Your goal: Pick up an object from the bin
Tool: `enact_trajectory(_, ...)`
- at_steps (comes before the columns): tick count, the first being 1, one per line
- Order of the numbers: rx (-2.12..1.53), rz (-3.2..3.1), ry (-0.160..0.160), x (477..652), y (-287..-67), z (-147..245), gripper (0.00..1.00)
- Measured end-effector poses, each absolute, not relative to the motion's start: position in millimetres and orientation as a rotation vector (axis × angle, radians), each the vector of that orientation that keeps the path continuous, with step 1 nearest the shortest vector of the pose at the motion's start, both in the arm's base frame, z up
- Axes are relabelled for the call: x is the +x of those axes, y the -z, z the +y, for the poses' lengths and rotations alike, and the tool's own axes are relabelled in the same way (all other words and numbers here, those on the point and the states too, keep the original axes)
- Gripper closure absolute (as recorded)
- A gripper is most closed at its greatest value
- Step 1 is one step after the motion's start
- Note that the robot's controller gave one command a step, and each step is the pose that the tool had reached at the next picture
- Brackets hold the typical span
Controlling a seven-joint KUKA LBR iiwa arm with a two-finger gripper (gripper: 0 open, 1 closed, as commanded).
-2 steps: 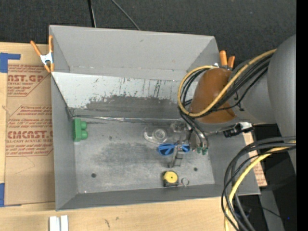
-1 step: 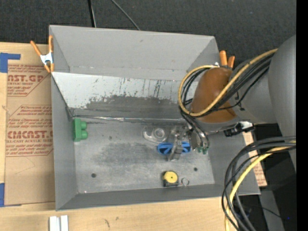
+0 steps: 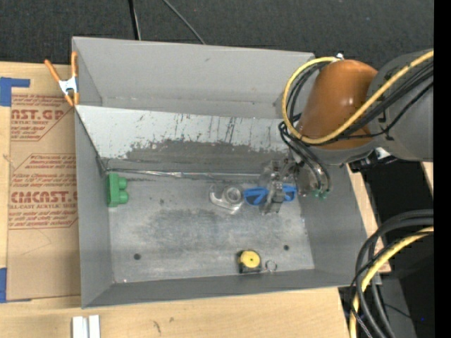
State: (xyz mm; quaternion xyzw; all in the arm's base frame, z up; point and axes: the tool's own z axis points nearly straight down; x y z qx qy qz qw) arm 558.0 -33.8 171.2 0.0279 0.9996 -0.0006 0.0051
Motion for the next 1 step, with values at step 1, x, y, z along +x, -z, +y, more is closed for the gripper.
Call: enact_trajectory(1,0.096,3.128,0.0,568.4,-290.0,-37.2,1.0)
